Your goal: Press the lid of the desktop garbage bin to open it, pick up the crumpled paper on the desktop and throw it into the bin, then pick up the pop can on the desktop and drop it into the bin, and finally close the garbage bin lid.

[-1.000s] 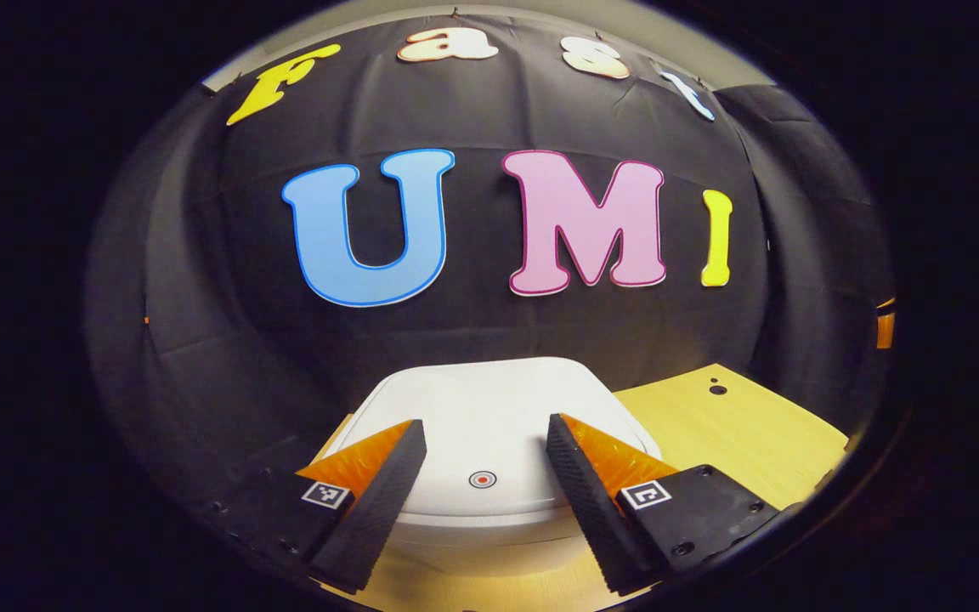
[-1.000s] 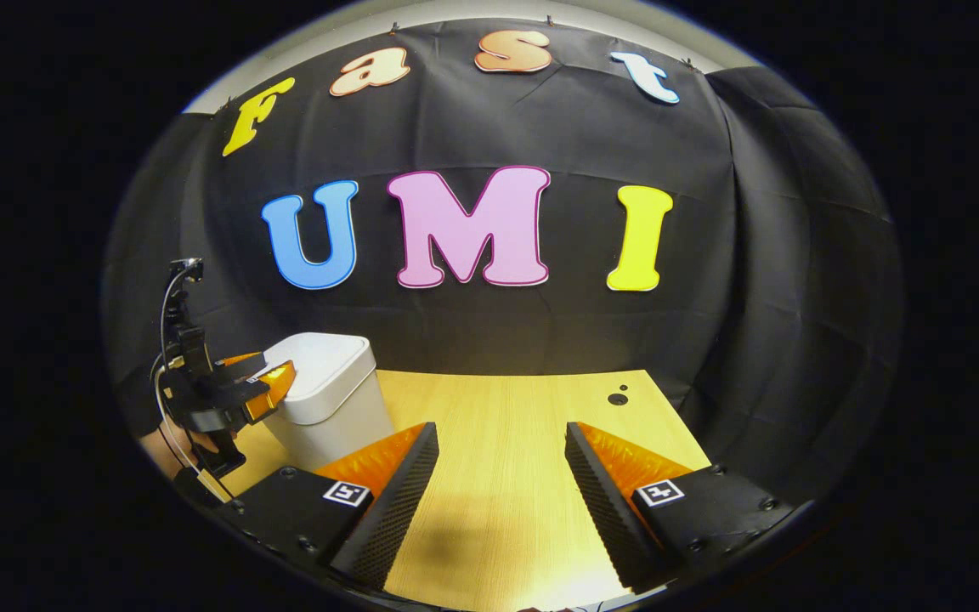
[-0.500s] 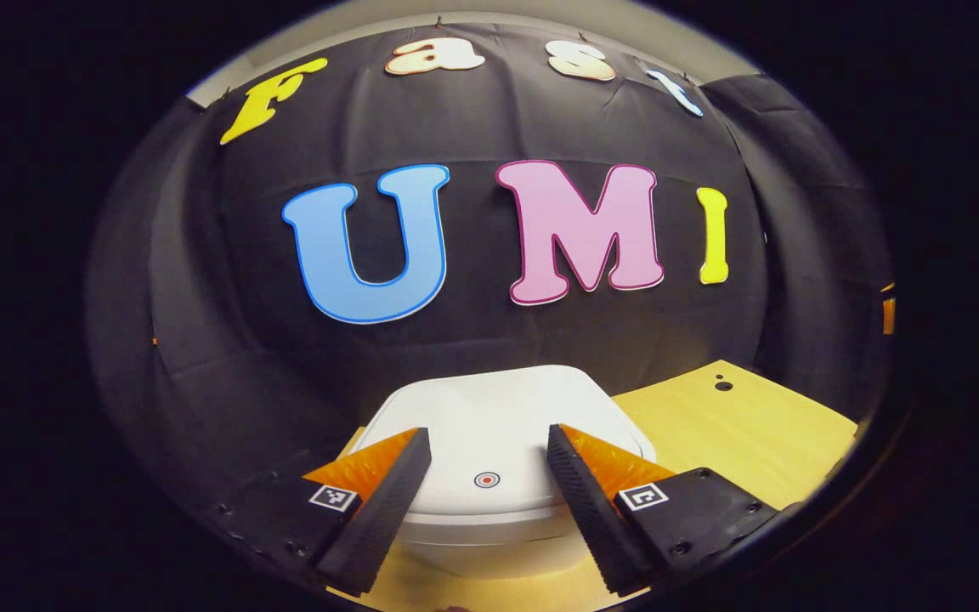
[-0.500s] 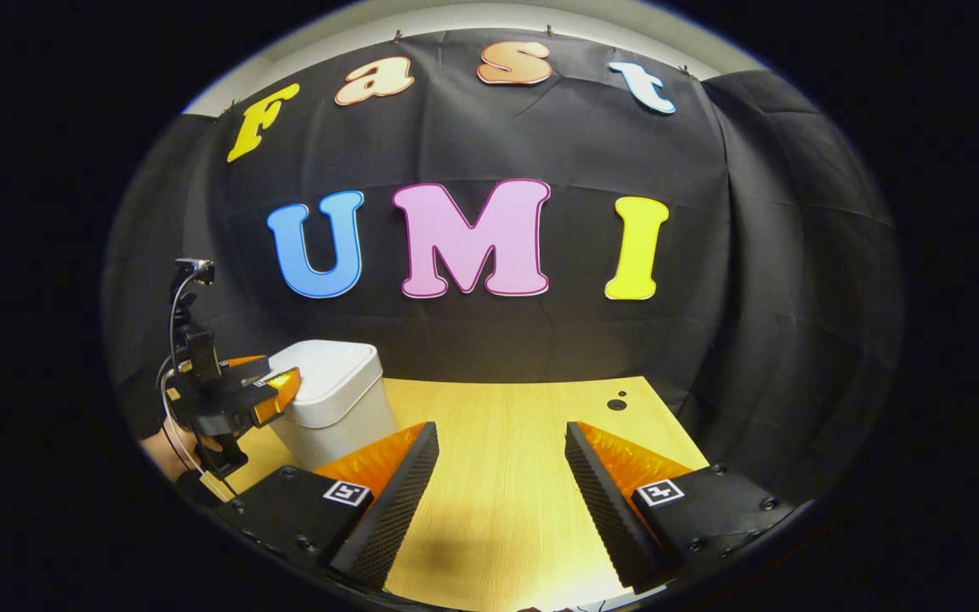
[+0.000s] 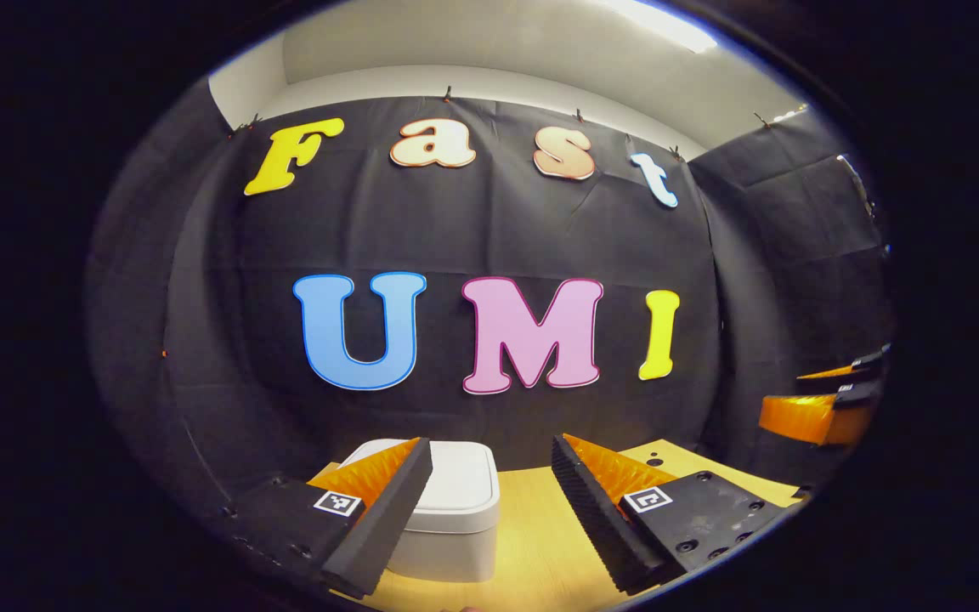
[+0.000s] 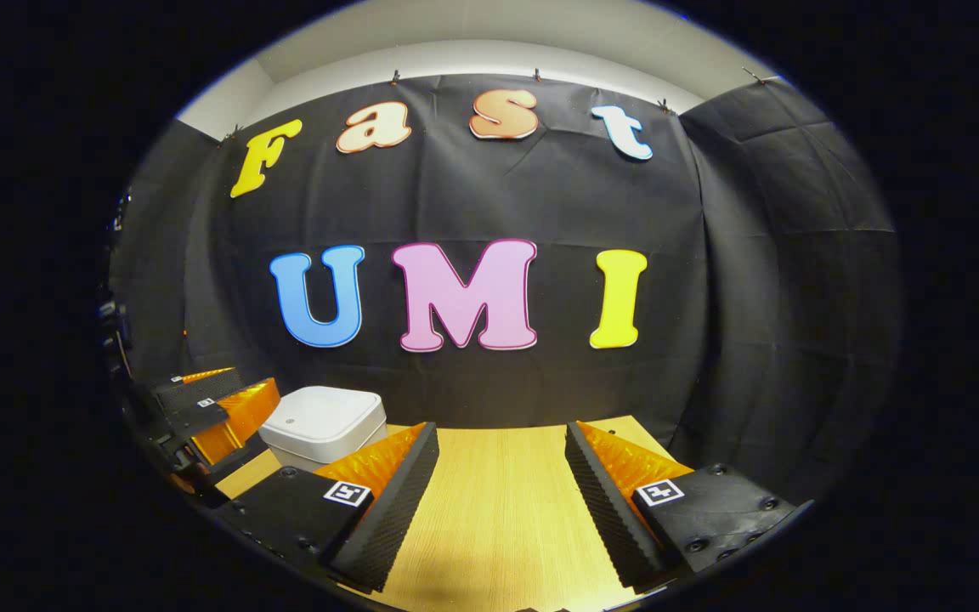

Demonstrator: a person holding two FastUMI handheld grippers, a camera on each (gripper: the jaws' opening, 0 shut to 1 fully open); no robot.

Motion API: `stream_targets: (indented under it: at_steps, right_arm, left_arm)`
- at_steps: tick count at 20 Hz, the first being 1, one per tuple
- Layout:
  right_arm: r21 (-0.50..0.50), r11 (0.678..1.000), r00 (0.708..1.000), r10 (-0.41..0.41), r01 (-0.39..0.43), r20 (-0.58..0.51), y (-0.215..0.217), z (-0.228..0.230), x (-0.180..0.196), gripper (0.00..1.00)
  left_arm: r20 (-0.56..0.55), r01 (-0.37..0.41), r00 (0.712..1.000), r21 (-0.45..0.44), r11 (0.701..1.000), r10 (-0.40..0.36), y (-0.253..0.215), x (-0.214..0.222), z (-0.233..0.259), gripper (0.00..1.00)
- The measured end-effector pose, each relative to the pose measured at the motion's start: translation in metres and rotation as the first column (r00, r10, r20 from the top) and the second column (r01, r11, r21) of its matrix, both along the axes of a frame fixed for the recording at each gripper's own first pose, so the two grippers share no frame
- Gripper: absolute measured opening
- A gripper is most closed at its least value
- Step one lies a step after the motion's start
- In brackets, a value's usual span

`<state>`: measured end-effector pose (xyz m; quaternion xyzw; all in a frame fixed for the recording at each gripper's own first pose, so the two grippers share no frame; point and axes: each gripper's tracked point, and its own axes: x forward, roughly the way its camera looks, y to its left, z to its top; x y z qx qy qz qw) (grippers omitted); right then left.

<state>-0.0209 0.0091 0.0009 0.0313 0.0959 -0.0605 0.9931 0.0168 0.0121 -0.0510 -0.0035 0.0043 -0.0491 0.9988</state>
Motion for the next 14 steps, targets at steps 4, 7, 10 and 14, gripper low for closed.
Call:
stream_targets:
  at_steps: [4, 7, 10, 14]
  right_arm:
    - [-0.025, 1.0, 0.997, 0.01, -0.008, 0.083, 0.012, 0.015, -0.017, 0.96]
    - [-0.032, 0.999, 0.996, 0.038, -0.036, 0.075, 0.024, 0.01, -0.022, 0.96]
    - [-0.026, 0.999, 0.997, 0.039, -0.037, 0.072, 0.025, 0.012, -0.024, 0.97]
    - [-0.024, 1.0, 0.997, 0.016, -0.014, 0.071, 0.019, 0.01, -0.022, 0.97]
  left_arm:
    - [0.028, -0.023, 0.999, -0.003, 1.0, 0.023, -0.001, -0.038, 0.012, 0.96]
    - [0.001, -0.035, 0.999, -0.01, 0.999, 0.035, 0.006, -0.046, 0.004, 0.96]
    - [-0.024, -0.047, 0.999, -0.006, 0.999, 0.047, 0.015, -0.042, -0.003, 0.96]
    - [-0.039, -0.056, 0.998, -0.022, 0.998, 0.055, 0.023, -0.038, -0.007, 0.96]
